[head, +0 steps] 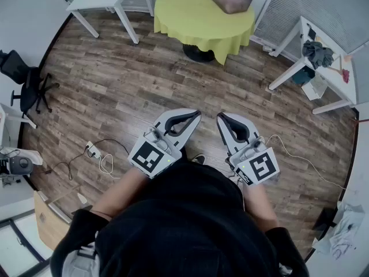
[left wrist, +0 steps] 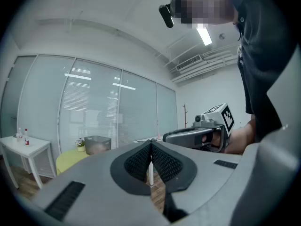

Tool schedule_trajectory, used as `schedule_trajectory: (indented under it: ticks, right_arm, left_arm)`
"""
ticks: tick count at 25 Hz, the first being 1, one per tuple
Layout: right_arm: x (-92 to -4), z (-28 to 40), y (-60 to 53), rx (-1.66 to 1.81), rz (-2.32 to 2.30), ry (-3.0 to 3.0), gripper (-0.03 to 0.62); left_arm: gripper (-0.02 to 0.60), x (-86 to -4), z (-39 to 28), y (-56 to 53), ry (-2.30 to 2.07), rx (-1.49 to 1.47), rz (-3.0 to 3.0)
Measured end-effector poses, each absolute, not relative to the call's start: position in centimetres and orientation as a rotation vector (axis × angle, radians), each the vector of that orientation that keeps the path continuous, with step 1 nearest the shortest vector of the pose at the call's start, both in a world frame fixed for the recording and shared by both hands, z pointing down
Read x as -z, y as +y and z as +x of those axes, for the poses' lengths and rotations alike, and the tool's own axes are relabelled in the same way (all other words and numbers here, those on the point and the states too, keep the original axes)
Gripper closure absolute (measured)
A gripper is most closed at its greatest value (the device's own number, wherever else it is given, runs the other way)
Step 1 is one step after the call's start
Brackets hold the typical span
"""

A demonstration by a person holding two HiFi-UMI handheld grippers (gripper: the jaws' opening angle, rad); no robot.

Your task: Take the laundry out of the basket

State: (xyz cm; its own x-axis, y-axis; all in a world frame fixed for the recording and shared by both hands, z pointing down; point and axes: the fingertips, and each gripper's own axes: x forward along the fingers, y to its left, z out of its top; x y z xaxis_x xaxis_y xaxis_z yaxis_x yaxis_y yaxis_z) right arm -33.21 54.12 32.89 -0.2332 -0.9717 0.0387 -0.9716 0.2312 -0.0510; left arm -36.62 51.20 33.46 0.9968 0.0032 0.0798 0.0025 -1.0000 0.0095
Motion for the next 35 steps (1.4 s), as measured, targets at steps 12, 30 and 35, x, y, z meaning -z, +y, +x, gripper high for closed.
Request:
schedule_trajectory:
  ticks: [12,30,35]
  right_arm:
    - [-32.9,-32.1,53.2,0.147,-1.973,2.421,0.569]
    - [-32.3,-28.3,38.4,0.161,-2.040,2.399,0.569]
    - [-32.3,-28.4,33.7,0.163,-2.042,2.408,0.569]
  left_arm:
    - [0.571,-32.9,-36.3,49.9,-0.013,-0.149,3.133]
    - [0.571,-32.5,-32.7,34.5,0.026,-0.114,3.119]
    - [0.571,-32.5,-32.4,29.8,0.028,-0.097,3.110]
